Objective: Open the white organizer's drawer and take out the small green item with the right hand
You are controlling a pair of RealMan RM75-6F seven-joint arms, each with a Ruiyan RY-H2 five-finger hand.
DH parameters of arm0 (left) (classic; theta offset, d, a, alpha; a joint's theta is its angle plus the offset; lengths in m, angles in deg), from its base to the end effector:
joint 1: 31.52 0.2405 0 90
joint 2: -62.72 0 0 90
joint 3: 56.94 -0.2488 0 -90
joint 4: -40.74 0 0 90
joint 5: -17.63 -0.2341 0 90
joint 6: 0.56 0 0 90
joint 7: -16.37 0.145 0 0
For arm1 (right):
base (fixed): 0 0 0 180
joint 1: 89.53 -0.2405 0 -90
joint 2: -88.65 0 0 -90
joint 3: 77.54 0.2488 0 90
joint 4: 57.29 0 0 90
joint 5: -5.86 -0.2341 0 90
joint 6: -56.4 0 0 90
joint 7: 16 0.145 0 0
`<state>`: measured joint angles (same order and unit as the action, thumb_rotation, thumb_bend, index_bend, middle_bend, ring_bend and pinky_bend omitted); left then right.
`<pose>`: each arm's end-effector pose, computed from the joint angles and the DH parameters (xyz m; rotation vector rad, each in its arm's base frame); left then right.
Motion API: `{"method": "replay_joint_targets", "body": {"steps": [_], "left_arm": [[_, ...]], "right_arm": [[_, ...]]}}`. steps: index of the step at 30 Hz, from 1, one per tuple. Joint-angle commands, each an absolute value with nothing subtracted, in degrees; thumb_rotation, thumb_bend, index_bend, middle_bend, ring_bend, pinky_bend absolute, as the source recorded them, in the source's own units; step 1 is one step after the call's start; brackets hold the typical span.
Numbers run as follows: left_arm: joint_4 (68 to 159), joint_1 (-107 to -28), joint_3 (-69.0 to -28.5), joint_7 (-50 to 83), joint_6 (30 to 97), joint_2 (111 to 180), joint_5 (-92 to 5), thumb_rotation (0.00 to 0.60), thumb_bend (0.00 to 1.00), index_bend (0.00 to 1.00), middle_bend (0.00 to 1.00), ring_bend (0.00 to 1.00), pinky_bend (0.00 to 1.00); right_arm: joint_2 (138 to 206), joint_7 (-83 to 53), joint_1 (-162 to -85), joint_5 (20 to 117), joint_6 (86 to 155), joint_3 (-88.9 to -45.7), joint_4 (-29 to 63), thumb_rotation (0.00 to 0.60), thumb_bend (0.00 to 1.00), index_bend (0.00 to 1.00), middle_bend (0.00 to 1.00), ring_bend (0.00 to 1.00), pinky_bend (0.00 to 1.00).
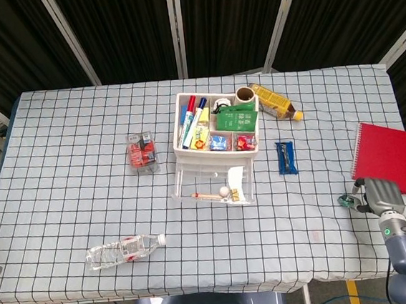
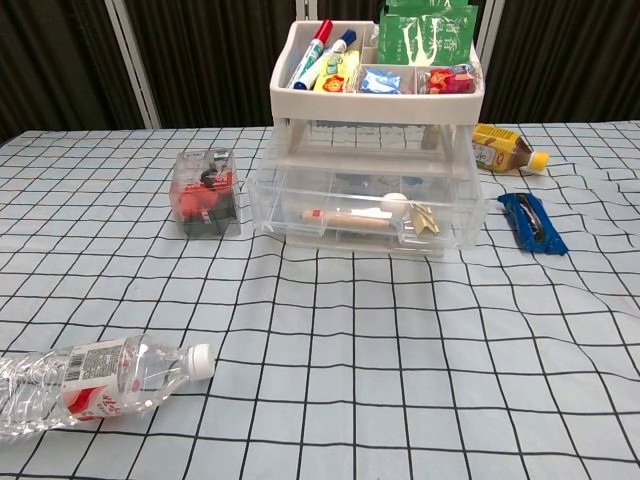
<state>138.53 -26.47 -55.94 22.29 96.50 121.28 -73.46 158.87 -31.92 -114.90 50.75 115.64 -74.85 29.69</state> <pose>-0.3070 0.1210 0.1732 -1.2994 -0.7641 -0.8444 -0.3479 -0.2779 0.0789 1.3348 -1.2105 0.4396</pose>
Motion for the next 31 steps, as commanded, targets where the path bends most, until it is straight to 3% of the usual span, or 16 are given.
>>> {"method": "replay_joint_targets", "body": {"steps": [1,4,7,13,17,21,26,31], "left_arm": [[138.5,-26.5,-56.0,22.4,96.5,121.3,-73.5,0.6,0.0,0.0,0.0,0.0,0.0],[138.6,-26.5,-56.0,22.6,96.5,121.4,-73.6,0.6,0.0,0.0,0.0,0.0,0.0],[138.5,-26.4,-56.0,22.7,96.6,121.4,-73.7,0.6,0.0,0.0,0.0,0.0,0.0],[138.3,-26.6,-55.7,22.6,96.6,121.7,-73.5,0.6,0.0,0.0,0.0,0.0,0.0],[137.5,-27.0,-55.5,22.9,96.3,122.5,-73.6,0.6,0.0,0.0,0.0,0.0,0.0],[136.6,-27.6,-55.3,23.7,95.3,123.5,-73.2,0.6,0.0,0.0,0.0,0.0,0.0],[135.0,-28.3,-54.5,24.1,94.0,124.5,-71.3,0.6,0.0,0.0,0.0,0.0,0.0],[134.5,-28.8,-54.0,24.3,93.1,124.9,-70.0,0.6,0.0,0.0,0.0,0.0,0.0]], "right_arm": [[158.7,-32.2,-114.5,51.1,116.2,-74.7,29.8,0.6,0.31,0.43,1.0,1.0,0.84],[158.0,-31.5,-113.7,52.0,117.0,-74.2,30.7,0.6,0.28,0.39,1.0,0.99,0.81],[157.3,-30.2,-112.9,54.0,118.6,-73.8,31.7,0.6,0.27,0.36,0.93,0.92,0.72],[156.7,-27.2,-109.4,65.2,129.1,-73.7,33.1,0.6,0.26,0.33,0.59,0.63,0.53],[159.4,-25.3,-105.4,78.9,143.1,-75.1,29.8,0.6,0.24,0.31,0.37,0.4,0.38],[160.7,-22.5,-102.8,87.9,151.5,-76.0,26.9,0.6,0.2,0.25,0.24,0.26,0.24],[159.8,-20.6,-101.1,93.7,153.5,-78.5,24.7,0.6,0.17,0.14,0.03,0.03,0.04],[156.8,-21.6,-100.5,95.6,151.7,-79.9,27.1,0.6,0.14,0.01,0.0,0.0,0.0]]}}
